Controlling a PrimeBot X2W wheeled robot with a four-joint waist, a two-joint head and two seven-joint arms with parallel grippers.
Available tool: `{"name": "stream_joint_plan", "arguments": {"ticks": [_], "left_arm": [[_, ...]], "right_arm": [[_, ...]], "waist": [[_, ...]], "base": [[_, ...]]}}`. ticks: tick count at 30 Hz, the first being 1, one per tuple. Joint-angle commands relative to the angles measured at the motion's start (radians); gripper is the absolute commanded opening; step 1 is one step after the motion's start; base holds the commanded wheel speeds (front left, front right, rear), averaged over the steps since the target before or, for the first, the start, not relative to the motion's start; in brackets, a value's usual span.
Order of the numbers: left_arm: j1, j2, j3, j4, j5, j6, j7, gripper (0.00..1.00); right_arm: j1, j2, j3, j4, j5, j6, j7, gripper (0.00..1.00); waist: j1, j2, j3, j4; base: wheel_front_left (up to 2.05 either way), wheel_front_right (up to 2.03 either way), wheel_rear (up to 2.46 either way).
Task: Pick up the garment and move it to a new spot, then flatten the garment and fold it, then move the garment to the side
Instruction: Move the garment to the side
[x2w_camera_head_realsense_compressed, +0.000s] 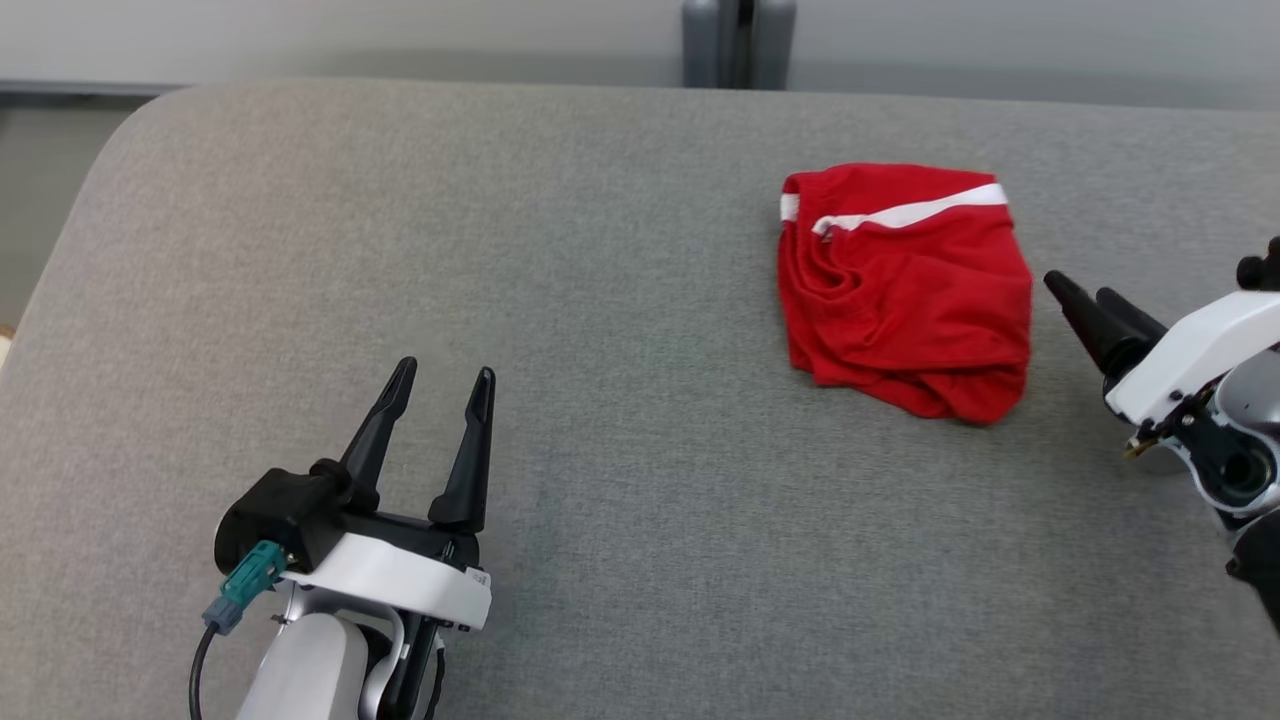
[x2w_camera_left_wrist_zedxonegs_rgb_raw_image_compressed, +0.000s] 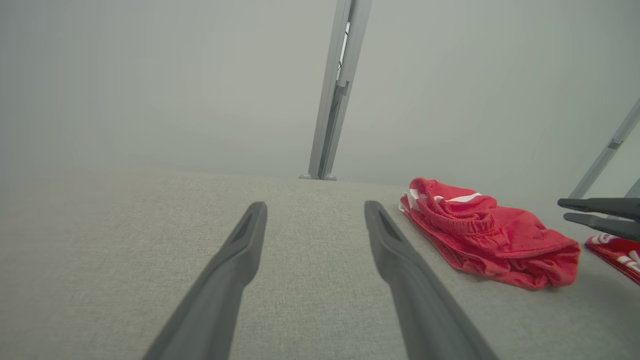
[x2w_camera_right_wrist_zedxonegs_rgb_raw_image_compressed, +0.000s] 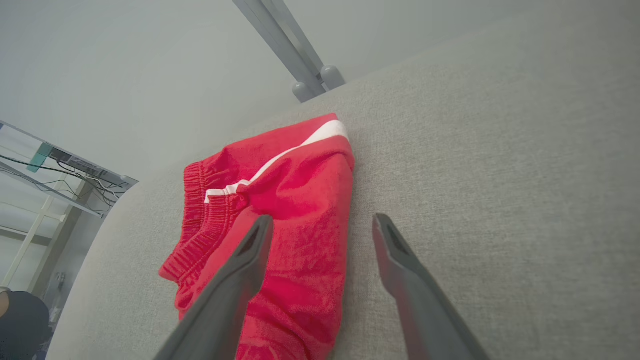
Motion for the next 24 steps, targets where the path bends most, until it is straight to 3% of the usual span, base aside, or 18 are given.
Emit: {"name": "stream_joint_plan", "arguments": {"ticks": [1,9,24], "left_arm": [[-0.023,0.004,-0.002,-0.002,0.002,-0.003,-0.001,1.0],[-0.043,0.004,0.001,-0.006,0.002,-0.005,-0.001,1.0],[-0.085,0.005,0.042,-0.016,0.01,-0.002,-0.001,1.0]], "right_arm": [[-0.027,-0.017,0.006,0.013,0.045,0.0,0.022,1.0],[-0.084,-0.038,0.044,0.085,0.124,0.0,0.075,1.0],[-0.141,-0.004,0.16,0.137,0.191,0.0,0.123,1.0]], "waist": [[0.0,0.0,0.042,0.037],[0.0,0.0,0.087,0.069],[0.0,0.0,0.129,0.084]], "base": [[0.0,0.0,0.0],[0.0,0.0,0.0],[0.0,0.0,0.0]]}}
